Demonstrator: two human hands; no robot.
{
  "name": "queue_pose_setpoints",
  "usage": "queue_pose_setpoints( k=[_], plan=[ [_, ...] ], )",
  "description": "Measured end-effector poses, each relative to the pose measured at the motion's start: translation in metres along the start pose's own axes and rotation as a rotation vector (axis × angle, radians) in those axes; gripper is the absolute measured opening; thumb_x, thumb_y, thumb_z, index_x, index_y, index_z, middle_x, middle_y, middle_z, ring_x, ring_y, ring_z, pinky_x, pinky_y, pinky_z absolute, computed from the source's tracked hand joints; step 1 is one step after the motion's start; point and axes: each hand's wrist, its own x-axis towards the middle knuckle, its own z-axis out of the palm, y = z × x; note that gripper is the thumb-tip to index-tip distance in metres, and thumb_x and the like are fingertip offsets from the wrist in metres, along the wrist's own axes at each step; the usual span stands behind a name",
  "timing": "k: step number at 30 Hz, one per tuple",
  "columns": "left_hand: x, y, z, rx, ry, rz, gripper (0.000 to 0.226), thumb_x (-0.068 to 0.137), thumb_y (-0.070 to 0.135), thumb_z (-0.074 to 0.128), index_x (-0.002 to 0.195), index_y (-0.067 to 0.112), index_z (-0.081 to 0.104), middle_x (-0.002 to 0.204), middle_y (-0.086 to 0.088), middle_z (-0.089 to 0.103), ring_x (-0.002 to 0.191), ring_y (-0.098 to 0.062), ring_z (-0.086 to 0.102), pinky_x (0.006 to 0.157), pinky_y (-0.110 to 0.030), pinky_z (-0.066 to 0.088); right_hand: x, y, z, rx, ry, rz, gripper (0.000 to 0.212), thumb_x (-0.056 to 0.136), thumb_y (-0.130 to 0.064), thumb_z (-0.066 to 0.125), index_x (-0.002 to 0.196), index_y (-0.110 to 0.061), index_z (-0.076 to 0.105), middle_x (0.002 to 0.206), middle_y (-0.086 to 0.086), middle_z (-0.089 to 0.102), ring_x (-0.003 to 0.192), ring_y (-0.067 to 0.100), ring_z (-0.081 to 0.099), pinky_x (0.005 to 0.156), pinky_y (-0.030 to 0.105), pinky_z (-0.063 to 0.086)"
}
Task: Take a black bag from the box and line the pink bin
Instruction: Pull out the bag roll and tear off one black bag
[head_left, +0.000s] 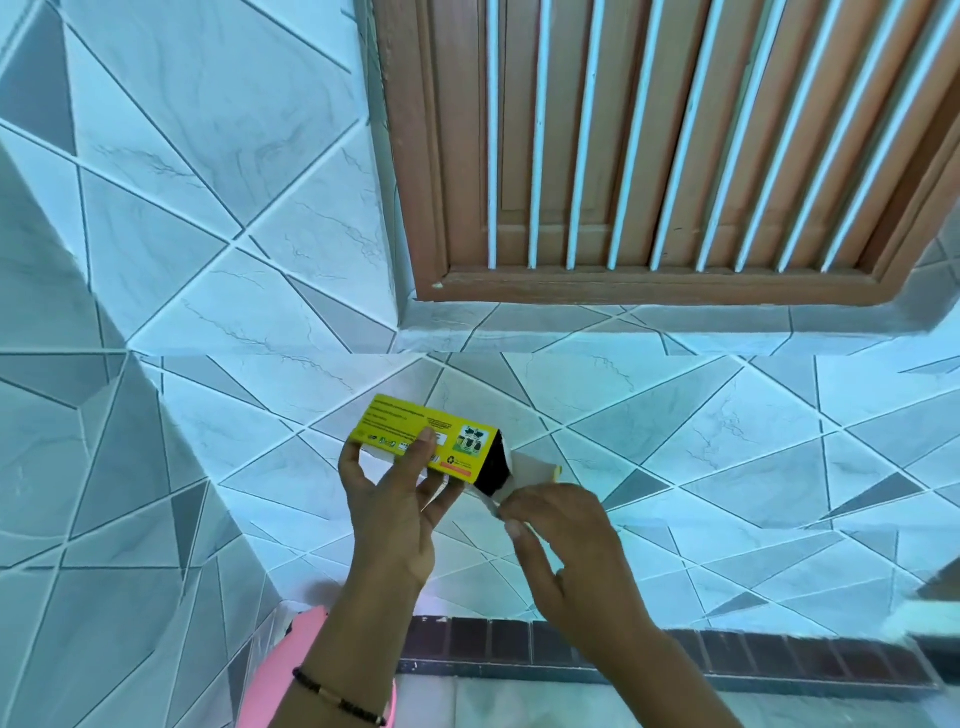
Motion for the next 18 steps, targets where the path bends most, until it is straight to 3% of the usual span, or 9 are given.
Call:
queue_pose_setpoints(
  k=[3, 6, 9, 11, 12, 15, 18],
  plan=[
    [-0.001, -0.002, -0.001, 0.041, -0.016, 0.027, 0.067, 0.08, 0.005, 0.066, 0.132, 0.031, 0.034, 0.098, -0.008, 0.066, 0.082, -0.032, 0.064, 0.07, -0.042, 0.06, 0.003, -0.004, 0.003, 0.207, 0.014, 0.29, 0.028, 0.091, -0.027, 0.044, 0.113, -0.03, 0.062, 0.099, -0.019, 0.067, 0.091, 0.001, 0.058, 0.081, 0.009, 0.04],
    [-0.004, -0.005, -0.001, 0.076, -0.015, 0.059, 0.067, 0.077, 0.007, 0.069, 0.128, 0.035, 0.035, 0.112, -0.013, 0.063, 0.084, -0.03, 0.066, 0.07, -0.041, 0.059, 0.005, -0.002, 0.008, 0.361, 0.012, 0.451, 0.049, 0.086, -0.021, 0.054, 0.132, -0.036, 0.046, 0.092, -0.016, 0.065, 0.084, 0.003, 0.059, 0.074, 0.007, 0.042],
    [-0.008, -0.006, 0.001, 0.181, -0.027, 0.16, 0.07, 0.072, 0.008, 0.074, 0.123, 0.041, 0.039, 0.126, -0.015, 0.054, 0.094, -0.03, 0.067, 0.069, -0.041, 0.06, 0.004, 0.005, 0.011, 0.72, -0.038, 0.65, 0.055, 0.077, -0.015, 0.058, 0.125, -0.038, 0.052, 0.09, -0.011, 0.066, 0.078, 0.008, 0.058, 0.072, 0.015, 0.045],
    [-0.013, -0.005, 0.005, 0.296, -0.064, 0.293, 0.073, 0.071, 0.005, 0.076, 0.121, 0.044, 0.039, 0.123, -0.01, 0.052, 0.087, -0.025, 0.069, 0.077, -0.045, 0.059, 0.003, 0.012, 0.012, 1.152, -0.063, 0.851, 0.041, 0.075, -0.01, 0.053, 0.111, -0.023, 0.068, 0.093, 0.001, 0.069, 0.08, 0.02, 0.062, 0.067, 0.023, 0.05],
    [-0.015, -0.004, 0.007, 0.382, -0.099, 0.366, 0.075, 0.071, 0.004, 0.077, 0.121, 0.045, 0.039, 0.121, -0.007, 0.053, 0.087, -0.022, 0.07, 0.08, -0.043, 0.059, 0.003, 0.016, 0.013, 1.352, -0.054, 0.942, 0.036, 0.074, -0.009, 0.051, 0.103, -0.016, 0.071, 0.095, 0.009, 0.069, 0.08, 0.024, 0.064, 0.065, 0.027, 0.052],
    [-0.021, -0.003, 0.015, 0.56, -0.222, 0.485, 0.075, 0.071, 0.001, 0.077, 0.123, 0.04, 0.038, 0.116, 0.011, 0.056, 0.085, 0.003, 0.066, 0.066, -0.011, 0.052, 0.001, 0.022, 0.018, 1.635, -0.012, 1.083, 0.035, 0.069, -0.005, 0.06, 0.104, -0.003, 0.063, 0.097, 0.022, 0.066, 0.079, 0.034, 0.068, 0.064, 0.033, 0.057],
    [-0.021, -0.003, 0.02, 0.611, -0.31, 0.482, 0.075, 0.07, 0.002, 0.078, 0.119, 0.045, 0.041, 0.113, 0.024, 0.053, 0.086, 0.003, 0.065, 0.064, -0.01, 0.051, 0.003, 0.023, 0.025, 1.691, 0.03, 1.133, 0.066, 0.043, 0.0, 0.083, 0.105, 0.0, 0.06, 0.095, 0.022, 0.068, 0.079, 0.035, 0.069, 0.066, 0.035, 0.058]
  ],
)
